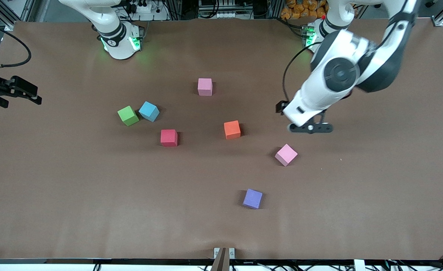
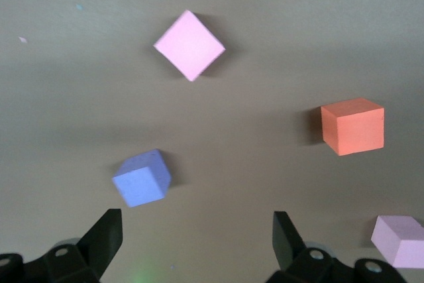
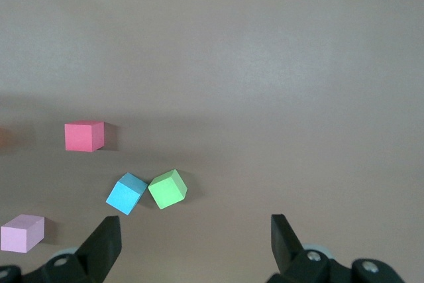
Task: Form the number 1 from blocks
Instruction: 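Move the left gripper over the pink cube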
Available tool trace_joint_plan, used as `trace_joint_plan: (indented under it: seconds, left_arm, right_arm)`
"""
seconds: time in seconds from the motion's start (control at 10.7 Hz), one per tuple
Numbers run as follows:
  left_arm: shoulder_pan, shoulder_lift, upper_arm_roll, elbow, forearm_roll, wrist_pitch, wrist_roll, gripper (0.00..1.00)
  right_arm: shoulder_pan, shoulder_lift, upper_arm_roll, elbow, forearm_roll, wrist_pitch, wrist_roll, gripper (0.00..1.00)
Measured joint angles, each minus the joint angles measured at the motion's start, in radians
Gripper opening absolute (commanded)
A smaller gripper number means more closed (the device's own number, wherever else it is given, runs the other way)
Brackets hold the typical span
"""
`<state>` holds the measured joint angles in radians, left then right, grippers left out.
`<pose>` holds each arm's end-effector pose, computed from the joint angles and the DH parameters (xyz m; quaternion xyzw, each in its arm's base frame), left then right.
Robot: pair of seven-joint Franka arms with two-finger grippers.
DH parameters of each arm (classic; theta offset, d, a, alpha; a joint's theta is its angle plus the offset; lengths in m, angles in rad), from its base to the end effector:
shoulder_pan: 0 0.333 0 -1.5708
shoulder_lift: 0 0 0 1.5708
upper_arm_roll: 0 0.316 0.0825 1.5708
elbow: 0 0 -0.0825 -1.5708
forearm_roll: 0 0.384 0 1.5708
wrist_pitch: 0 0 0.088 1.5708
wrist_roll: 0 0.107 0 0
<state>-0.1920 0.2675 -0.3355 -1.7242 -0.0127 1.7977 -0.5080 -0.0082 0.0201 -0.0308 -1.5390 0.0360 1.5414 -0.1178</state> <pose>0.5353 -0.2963 0.4209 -0.9947 0.0061 0.1024 0.0009 0.5577 -0.0176 0.6258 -0.9990 -0.0398 0.0074 0.0183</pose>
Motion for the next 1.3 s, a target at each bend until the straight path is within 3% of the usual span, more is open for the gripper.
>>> trace_joint_plan:
  seconds: [0.47, 0.93, 1.3]
  left_arm:
    - [-0.149, 0.141, -0.004, 0.035, 0.0, 0.135, -0.259, 1.0]
    - [-0.384, 0.223, -0.006, 0.044, 0.0, 0.217, -0.506, 1.0]
    - [-0.515, 0.308, -0.003, 0.045, 0.009, 0.292, -0.635, 1.0]
  right_arm:
    - [0.0, 0.001, 0.0, 0.0, 0.001, -0.001, -0.001, 1.0]
    - [0.024, 0.035, 0.009, -0.008, 0.008, -0.033, -0.005, 1.0]
    - [0.064, 0.038, 0.01, -0.066, 0.01, -0.015, -0.005, 1.0]
